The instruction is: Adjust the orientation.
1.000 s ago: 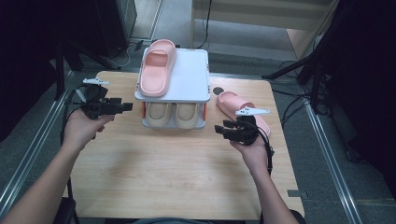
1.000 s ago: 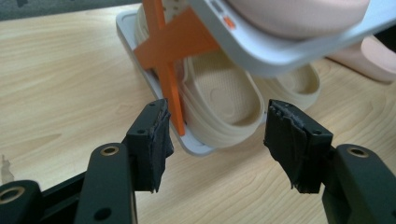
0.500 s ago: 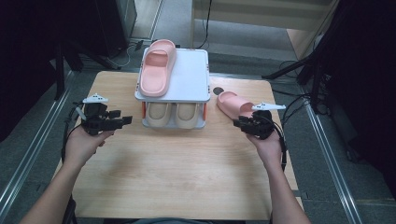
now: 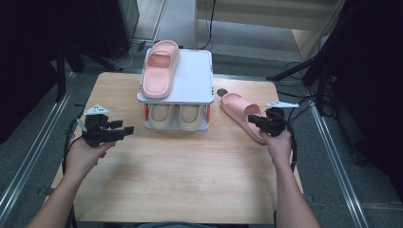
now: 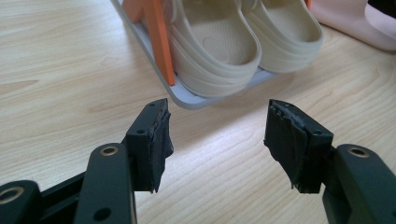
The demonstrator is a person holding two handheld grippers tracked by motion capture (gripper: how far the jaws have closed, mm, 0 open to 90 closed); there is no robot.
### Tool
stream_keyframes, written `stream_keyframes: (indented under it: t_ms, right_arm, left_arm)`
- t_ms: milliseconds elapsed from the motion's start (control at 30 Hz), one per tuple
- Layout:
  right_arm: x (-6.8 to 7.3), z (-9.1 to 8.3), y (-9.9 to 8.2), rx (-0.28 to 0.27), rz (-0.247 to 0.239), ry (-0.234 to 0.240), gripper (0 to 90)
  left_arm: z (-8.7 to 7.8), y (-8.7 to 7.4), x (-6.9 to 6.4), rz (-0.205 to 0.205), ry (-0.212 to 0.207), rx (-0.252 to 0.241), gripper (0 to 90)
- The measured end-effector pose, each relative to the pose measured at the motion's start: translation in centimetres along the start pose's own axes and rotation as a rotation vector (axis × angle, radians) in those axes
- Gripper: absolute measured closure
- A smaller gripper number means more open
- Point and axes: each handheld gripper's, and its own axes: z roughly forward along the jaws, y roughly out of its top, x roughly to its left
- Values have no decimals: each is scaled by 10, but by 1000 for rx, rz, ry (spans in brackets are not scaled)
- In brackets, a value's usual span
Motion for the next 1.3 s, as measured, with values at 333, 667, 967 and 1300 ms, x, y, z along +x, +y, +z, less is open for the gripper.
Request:
stream_keyframes:
  t_ms: [333,667,967,1300]
  right_arm:
    - [-16,27,2,58,14,-49,900]
    - [-16,41,1,113,23,-38,900]
    - [-1,50,6,141,-20,-18,900]
    - [15,60,12,147,-16,7,900]
  left_arm:
    - [-3,-8,1,3,8,18,402]
    - [-6,-16,-1,5,23,30,401]
    - [-6,-18,-1,3,27,36,397]
    - [-8,-20,2,-2,34,40,398]
